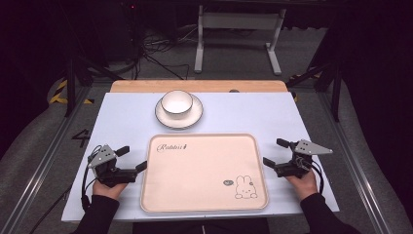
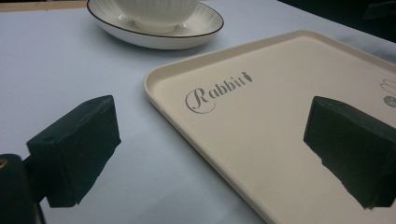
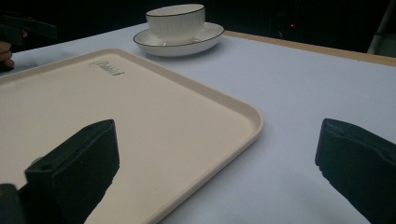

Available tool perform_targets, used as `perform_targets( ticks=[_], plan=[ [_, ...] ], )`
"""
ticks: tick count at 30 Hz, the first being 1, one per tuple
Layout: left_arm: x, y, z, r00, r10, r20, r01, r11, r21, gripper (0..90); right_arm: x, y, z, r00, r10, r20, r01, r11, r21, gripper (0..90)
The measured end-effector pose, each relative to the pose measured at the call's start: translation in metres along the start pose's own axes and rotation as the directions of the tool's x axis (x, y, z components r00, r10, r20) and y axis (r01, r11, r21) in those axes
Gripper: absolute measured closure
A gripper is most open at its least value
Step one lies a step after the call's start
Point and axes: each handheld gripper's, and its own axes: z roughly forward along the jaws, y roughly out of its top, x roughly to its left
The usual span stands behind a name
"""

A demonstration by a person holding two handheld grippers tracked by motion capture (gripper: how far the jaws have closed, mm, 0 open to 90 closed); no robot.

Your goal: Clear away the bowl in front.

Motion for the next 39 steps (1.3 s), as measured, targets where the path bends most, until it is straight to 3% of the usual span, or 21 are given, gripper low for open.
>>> perform_targets(
  ticks=[29, 39],
  plan=[
    [-0.004, 0.004, -0.003, 0.9999, 0.006, 0.010, -0.006, 1.0000, 0.003, 6.7, -0.001, 0.000, 0.001, 0.9999, 0.010, 0.009, -0.010, 1.000, 0.011, 0.2],
    [-0.010, 0.017, -0.007, 0.9988, 0.048, -0.006, -0.048, 0.9986, -0.023, 6.6, -0.001, 0.000, 0.002, 0.9999, 0.010, 0.008, -0.010, 1.000, 0.011, 0.3]
  ],
)
